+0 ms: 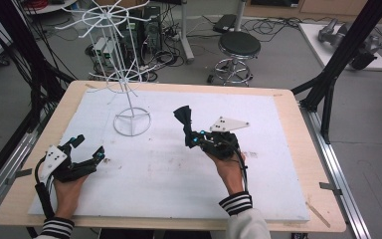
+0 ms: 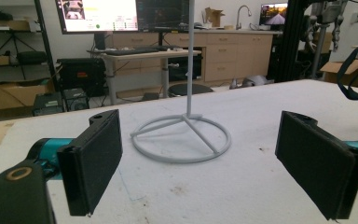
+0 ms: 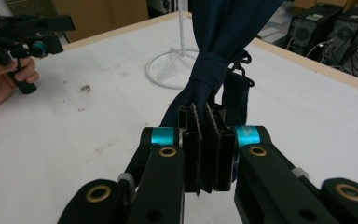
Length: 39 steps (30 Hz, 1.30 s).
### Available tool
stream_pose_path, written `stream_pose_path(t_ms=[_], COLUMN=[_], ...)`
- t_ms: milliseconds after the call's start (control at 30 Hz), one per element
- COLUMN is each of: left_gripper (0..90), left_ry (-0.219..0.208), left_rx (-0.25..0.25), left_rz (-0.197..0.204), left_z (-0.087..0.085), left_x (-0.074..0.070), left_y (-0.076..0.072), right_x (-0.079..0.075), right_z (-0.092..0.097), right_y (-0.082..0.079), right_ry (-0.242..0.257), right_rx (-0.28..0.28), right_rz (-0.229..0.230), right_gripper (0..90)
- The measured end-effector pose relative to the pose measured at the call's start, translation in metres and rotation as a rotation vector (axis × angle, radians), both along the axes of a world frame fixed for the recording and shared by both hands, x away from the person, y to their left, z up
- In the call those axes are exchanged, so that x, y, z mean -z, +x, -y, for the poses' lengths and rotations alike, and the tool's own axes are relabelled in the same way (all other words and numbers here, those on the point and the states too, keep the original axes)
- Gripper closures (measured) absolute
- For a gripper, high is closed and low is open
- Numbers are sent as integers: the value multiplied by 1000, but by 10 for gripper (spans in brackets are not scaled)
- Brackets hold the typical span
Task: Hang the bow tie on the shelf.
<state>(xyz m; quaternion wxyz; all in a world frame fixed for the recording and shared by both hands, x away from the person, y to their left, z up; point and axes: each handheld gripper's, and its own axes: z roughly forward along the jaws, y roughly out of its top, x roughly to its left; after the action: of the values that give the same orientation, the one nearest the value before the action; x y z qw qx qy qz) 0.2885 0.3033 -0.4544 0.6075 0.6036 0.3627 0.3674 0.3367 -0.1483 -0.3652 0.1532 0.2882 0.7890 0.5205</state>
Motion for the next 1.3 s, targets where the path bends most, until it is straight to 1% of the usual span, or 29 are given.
stream_pose_path(t_ms=[100, 133, 300, 333, 433, 467, 533, 700, 733, 767, 867, 967, 1133, 1200, 1300], left_gripper=[151, 151, 151, 151, 151, 151, 151, 151, 151, 151, 151, 151, 151, 151, 151], left_ry=[0, 0, 0, 0, 0, -1, -1, -3, -3, -3, -3, -3, -3, -4, -5], left_rx=[0, 0, 0, 0, 1, 1, 1, 1, 1, 1, 1, 1, 2, 2, 3], left_rz=[0, 0, 0, 0, 0, 0, 0, 0, -1, 0, -1, -1, -1, -1, -1], left_z=[0, 0, 0, 0, 0, 0, 0, 0, 0, 0, 0, 0, 0, 0, 0], left_x=[0, 0, 0, 0, 0, 0, 0, 0, 0, 0, 0, 0, 0, 0, 0], left_y=[0, 0, 0, 0, 0, 0, 0, 0, 0, 0, 0, 0, 0, 0, 0], right_x=[-3, -5, -14, -16, -20, -21, -22, -25, -25, -26, -27, -31, -39, -42, -46], right_z=[-3, -4, -9, -10, -13, -13, -14, -16, -16, -16, -16, -17, -21, -22, -25], right_y=[2, 2, 7, 8, 10, 11, 12, 14, 14, 15, 17, 20, 25, 27, 31], right_ry=[14, 18, 44, 49, 56, 64, 80, 97, 102, 103, 120, 136, 147, 143, 147], right_rx=[2, 3, 1, -6, -3, -4, -2, 6, 7, 11, 20, 26, 26, 29, 32], right_rz=[13, 11, 34, 33, 36, 47, 50, 72, 68, 76, 79, 82, 107, 115, 119], right_gripper=[858, 859, 859, 859, 859, 859, 858, 859, 858, 858, 858, 858, 858, 858, 858])
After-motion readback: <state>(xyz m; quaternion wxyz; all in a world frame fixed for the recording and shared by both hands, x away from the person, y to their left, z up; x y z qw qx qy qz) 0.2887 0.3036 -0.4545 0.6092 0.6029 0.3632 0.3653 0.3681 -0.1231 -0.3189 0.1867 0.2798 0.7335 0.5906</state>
